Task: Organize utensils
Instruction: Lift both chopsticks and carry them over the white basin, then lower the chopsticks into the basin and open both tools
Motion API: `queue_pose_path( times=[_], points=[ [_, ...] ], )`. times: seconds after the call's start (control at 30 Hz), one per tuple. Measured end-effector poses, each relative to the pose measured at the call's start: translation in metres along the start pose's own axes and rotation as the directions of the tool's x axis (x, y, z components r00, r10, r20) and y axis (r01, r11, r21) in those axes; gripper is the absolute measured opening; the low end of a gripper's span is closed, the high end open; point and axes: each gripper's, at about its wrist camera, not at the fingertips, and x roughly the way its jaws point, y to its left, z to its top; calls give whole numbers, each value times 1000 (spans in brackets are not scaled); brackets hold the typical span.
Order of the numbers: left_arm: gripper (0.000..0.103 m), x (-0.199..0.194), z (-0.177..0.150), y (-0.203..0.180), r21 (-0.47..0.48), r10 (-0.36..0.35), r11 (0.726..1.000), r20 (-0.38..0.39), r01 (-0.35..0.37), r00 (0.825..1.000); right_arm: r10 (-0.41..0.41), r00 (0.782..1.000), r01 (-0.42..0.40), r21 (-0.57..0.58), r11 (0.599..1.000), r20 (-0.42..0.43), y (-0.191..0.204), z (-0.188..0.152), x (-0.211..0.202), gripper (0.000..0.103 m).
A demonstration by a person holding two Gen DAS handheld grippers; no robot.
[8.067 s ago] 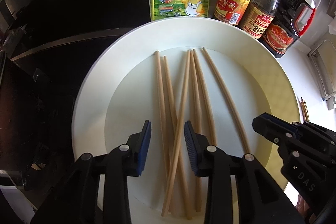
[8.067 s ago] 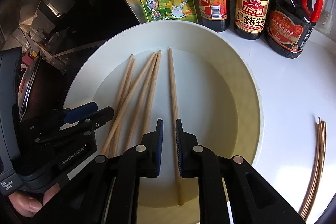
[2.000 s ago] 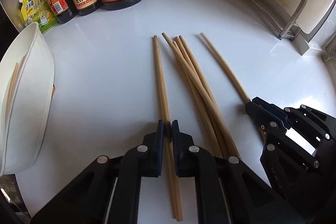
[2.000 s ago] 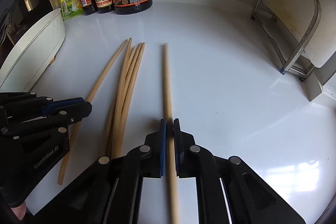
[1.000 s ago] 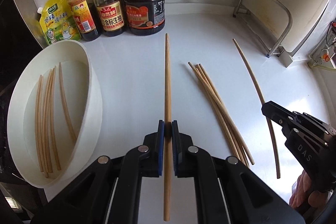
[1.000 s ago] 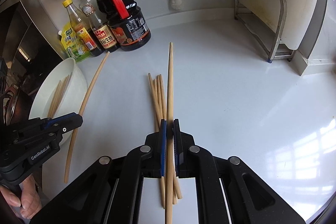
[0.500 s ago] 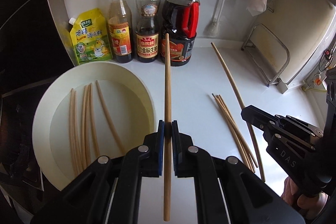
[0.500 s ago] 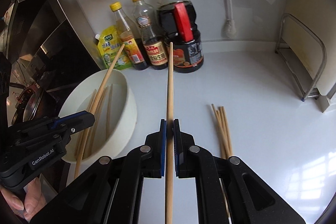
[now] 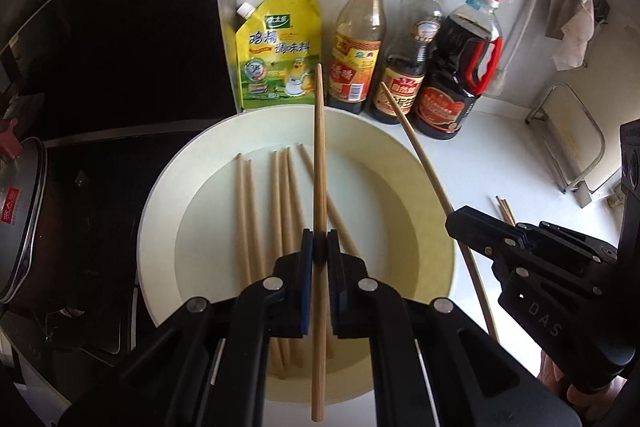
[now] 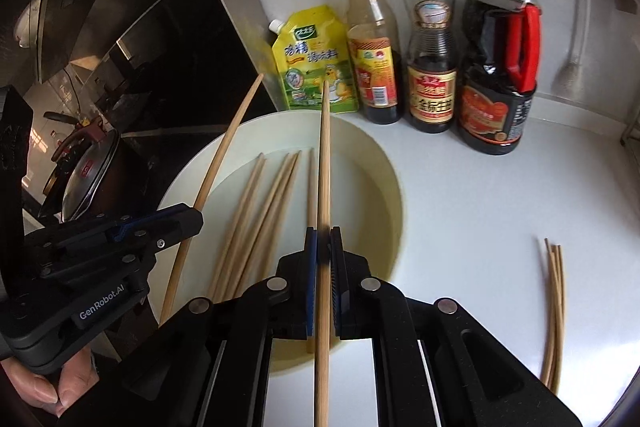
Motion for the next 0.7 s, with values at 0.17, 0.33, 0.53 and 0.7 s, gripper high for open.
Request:
queue_pose_path(
  times=[0.17,0.33,0.53,0.7],
  points=[
    [8,26,3,27,-26,18,999,-47,-19,999,12,997,-14,-24,1000,-73,22,11,40,6],
    [8,50,6,43,-41,22,999,-85,-26,996,16,992,-18,-18,1000,-128,31,18,71,6],
    [8,66,7,52,-55,18,998,-124,-25,992,10,984,-12,-8,1000,-177,29,16,91,6],
    [9,71,7,55,-76,15,997,-148,-27,989,0,983,-2,-12,1000,-185,27,15,93,7]
  ],
)
